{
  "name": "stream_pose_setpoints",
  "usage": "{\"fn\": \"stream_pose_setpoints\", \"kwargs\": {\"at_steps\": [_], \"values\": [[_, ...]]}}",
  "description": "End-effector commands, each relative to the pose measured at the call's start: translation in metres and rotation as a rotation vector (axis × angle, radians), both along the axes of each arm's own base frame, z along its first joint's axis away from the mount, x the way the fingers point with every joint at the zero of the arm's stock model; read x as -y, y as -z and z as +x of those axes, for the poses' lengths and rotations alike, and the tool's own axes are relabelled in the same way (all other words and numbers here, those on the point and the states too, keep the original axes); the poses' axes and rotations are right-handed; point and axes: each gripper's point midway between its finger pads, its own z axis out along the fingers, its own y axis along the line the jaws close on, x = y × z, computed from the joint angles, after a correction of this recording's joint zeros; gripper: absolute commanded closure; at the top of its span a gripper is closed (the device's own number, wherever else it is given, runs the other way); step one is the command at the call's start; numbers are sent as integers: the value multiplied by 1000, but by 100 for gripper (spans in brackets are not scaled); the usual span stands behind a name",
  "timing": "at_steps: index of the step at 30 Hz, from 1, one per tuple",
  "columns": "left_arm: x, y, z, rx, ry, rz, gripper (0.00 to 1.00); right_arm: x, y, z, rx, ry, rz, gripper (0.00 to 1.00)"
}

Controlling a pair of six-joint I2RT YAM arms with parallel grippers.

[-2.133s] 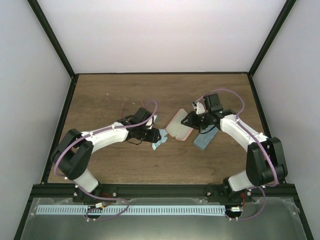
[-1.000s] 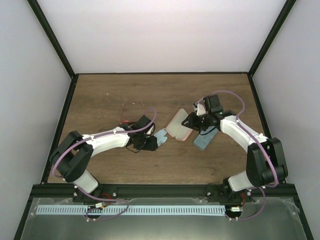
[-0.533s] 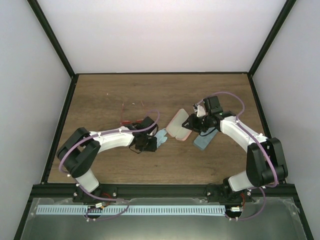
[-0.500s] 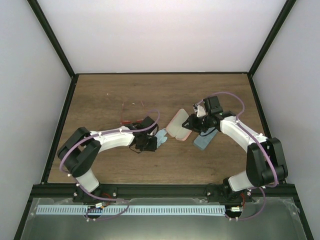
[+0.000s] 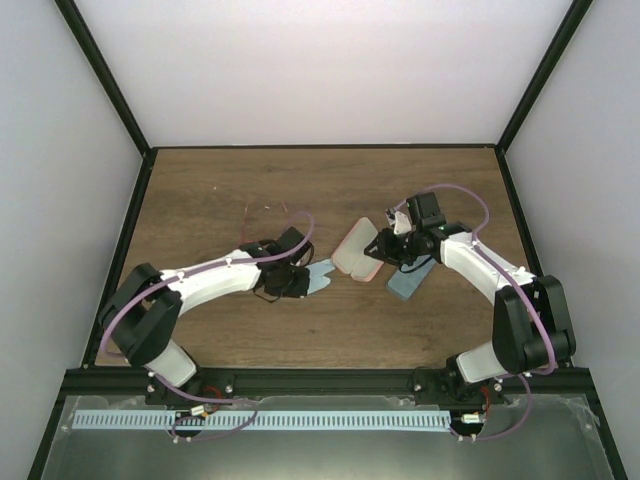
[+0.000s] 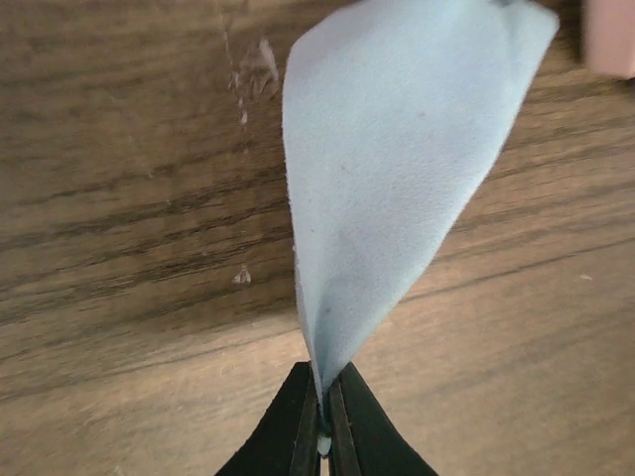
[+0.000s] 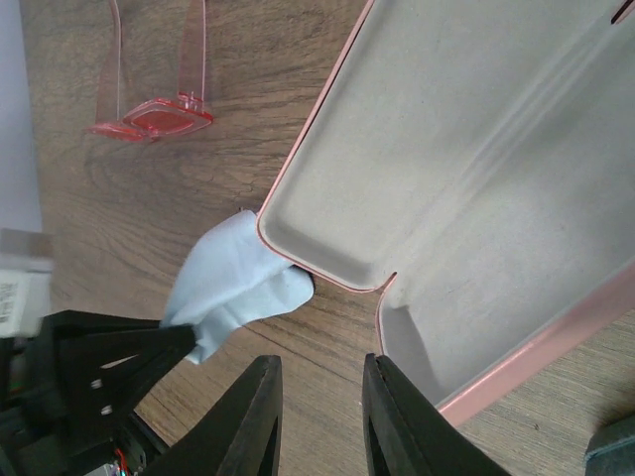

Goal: Organize the sunglasses
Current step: Pick up the glasses cleaning cloth from the center of the board, then adjust the glasses cleaning cloth at the center of the board.

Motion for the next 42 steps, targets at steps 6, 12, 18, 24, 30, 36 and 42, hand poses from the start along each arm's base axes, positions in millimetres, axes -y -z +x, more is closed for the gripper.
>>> {"fn": "stream_pose_setpoints", "kwargs": {"at_steps": [6, 12, 18, 24, 30, 36, 42], "values": [[30, -86, 12, 50, 111, -108, 96, -8, -16, 5, 49, -12, 39, 76], [82, -131, 0, -90, 217, -365, 96, -4, -30, -1, 76, 4, 42, 75], [122, -206, 0, -179, 301, -605, 96, 21, -76, 0, 174, 138, 12, 75], [125, -231, 21, -292, 153, -825, 96, 35, -113, -10, 204, 239, 107, 45], [118, -243, 42, -294, 33, -894, 96, 71, -132, -46, 151, 574, 317, 28], [121, -267, 55, -319, -49, -978, 96, 43, -95, -93, -149, 576, 801, 27], [125, -289, 66, -298, -80, -1049, 96, 47, -81, -99, -254, 657, 941, 25]]}}
